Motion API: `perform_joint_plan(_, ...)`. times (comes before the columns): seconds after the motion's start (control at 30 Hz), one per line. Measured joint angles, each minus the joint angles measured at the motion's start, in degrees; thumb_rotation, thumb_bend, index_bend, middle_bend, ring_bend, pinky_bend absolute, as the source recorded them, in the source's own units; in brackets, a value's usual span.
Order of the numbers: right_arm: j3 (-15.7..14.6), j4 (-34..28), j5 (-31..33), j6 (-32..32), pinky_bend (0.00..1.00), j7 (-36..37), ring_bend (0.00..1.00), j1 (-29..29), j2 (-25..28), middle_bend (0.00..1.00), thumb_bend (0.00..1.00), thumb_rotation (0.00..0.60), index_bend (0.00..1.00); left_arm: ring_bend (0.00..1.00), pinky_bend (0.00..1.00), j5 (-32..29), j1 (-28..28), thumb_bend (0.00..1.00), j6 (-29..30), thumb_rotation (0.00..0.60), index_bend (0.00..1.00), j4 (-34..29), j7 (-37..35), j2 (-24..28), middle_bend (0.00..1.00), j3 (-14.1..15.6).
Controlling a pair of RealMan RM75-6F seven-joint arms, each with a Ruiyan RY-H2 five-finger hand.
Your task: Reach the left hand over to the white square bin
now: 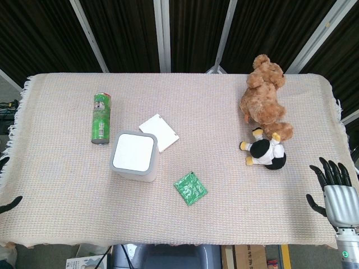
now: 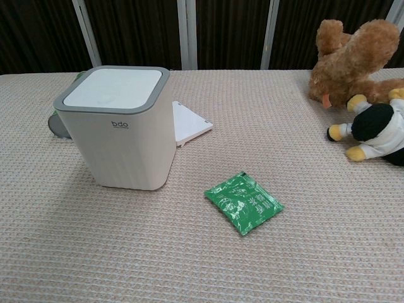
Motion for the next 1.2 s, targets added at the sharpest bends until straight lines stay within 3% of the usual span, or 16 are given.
perform_joint_plan(0.43, 0.02, 0.00, -0.03, 0.26, 0.02, 0.13, 0.03, -0.16, -0.02, 0.07, 0.28, 0.600, 0.19, 0.00, 0.05, 1.07, -0.19, 0.09, -0.09, 0.600, 0.12, -0.24, 0.35, -0.10, 0.04, 0.31)
perform_joint_plan(0.8, -0.03, -0.47, 0.51, 0.33, 0.02, 0.00, 0.04, -0.54, 0.38, 0.07, 0.28, 0.600, 0.19, 0.02, 0.12, 2.30, -1.48, 0.10, -1.71, 0.600, 0.12, 0.28, -0.22, -0.43, 0.06, 0.46)
perform_joint_plan(0.9, -0.02, -0.61, 0.78, 0.28, 0.02, -0.16, 0.04, -0.62, 0.41, 0.07, 0.28, 0.600, 0.19, 0.05, 0.15, 3.03, -1.86, 0.10, -2.16, 0.600, 0.12, 0.46, -1.46, -0.24, 0.09, 0.71)
perform_joint_plan(1.1, 0.24, -0.37, 1.96, -0.81, 0.02, -0.93, 0.04, -0.27, -0.14, 0.07, 0.28, 0.600, 0.19, 0.17, 0.32, 4.64, -3.41, 0.14, -2.74, 0.600, 0.12, 0.20, -2.81, 1.43, 0.23, 0.30)
perform_joint_plan(1.2, 0.25, -0.29, 2.40, -1.49, 0.02, -1.68, 0.04, -0.03, -0.53, 0.07, 0.28, 0.600, 0.19, 0.18, 0.33, 5.51, -5.25, 0.15, -5.05, 0.600, 0.11, -0.72, -4.13, 3.14, 0.24, 0.12)
